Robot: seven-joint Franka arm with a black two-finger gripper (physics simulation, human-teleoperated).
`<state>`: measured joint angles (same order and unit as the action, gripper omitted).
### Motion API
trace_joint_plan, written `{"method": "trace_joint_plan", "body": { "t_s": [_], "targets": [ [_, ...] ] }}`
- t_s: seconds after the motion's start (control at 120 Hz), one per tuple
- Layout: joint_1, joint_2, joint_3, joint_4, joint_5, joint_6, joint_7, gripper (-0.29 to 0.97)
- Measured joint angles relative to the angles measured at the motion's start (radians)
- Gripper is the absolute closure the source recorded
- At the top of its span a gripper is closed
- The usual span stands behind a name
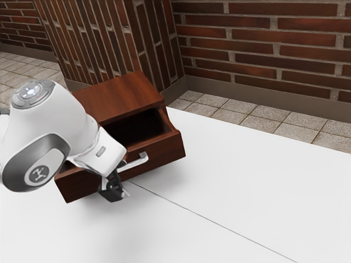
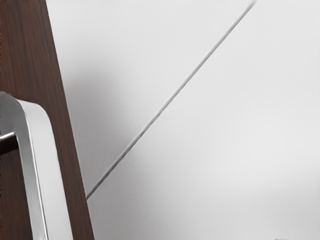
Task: Pull the drawer handle with one arm to open the drawer
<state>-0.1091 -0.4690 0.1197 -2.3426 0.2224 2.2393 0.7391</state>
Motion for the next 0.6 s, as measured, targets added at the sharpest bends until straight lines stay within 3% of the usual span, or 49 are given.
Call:
{"method": "trace_joint_plan", "body": {
  "t_s": [0.233,0.4,0.433,0.483,0.542,0.6],
  "targets": [
    [-0.015,-0.027,0.000,0.002,0.000,-0.009,-0.001,0.05],
    [-0.009,-0.118,-0.011,0.040,-0.018,-0.053,-0.003,0.02],
    [-0.010,-0.109,-0.014,0.101,-0.042,-0.078,-0.008,0.02],
    [-0.011,-0.016,-0.032,0.316,-0.071,-0.178,-0.032,0.01],
    [-0.012,0.127,-0.052,0.611,-0.090,-0.349,-0.086,0.01],
    [-0.013,0.194,-0.068,0.754,-0.102,-0.499,-0.143,0.01]
  ]
}}
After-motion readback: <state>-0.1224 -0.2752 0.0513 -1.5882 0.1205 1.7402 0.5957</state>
